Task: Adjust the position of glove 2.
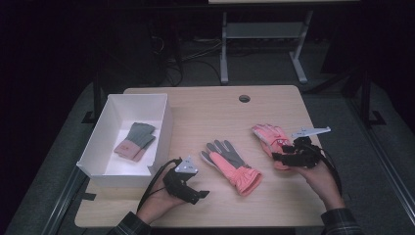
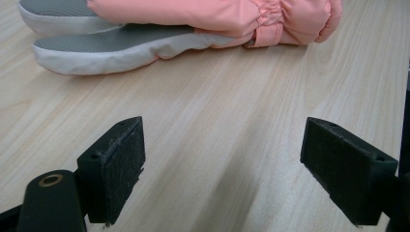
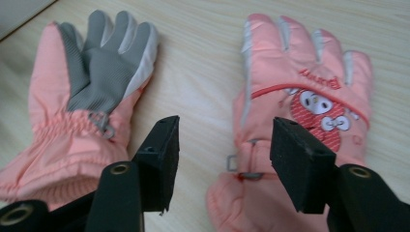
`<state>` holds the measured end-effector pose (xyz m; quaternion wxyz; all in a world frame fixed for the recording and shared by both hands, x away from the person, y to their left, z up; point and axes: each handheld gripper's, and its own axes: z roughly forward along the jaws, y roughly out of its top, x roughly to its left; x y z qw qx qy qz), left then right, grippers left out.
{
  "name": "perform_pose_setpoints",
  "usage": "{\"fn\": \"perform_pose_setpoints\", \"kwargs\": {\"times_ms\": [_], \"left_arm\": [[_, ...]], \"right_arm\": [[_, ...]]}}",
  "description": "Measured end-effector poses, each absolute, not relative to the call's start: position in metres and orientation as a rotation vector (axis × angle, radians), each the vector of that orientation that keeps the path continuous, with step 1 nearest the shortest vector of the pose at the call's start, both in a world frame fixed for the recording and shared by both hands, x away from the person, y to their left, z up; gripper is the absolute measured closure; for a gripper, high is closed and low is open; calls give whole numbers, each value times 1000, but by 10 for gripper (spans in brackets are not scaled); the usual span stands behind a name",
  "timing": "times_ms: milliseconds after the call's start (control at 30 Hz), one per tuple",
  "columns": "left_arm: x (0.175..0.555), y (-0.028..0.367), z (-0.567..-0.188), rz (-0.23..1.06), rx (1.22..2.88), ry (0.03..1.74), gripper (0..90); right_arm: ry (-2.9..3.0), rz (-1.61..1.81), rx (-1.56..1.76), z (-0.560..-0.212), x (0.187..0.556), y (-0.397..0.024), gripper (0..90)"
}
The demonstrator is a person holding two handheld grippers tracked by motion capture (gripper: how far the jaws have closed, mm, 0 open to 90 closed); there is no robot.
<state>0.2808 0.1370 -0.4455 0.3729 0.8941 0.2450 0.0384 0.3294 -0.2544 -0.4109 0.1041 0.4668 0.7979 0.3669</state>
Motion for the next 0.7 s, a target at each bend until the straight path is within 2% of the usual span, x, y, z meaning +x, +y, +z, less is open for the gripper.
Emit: {"fn": "perform_pose_setpoints", "kwargs": {"times_ms": [300,700], "left_arm": [[281,135,-448,86,2310,616,156],[284,134,-452,86,2335,606,156]], "right_arm": [[2332,1023,1419,-408,359,-261,482],[2430,1037,1526,-431,391,-272,504]]}}
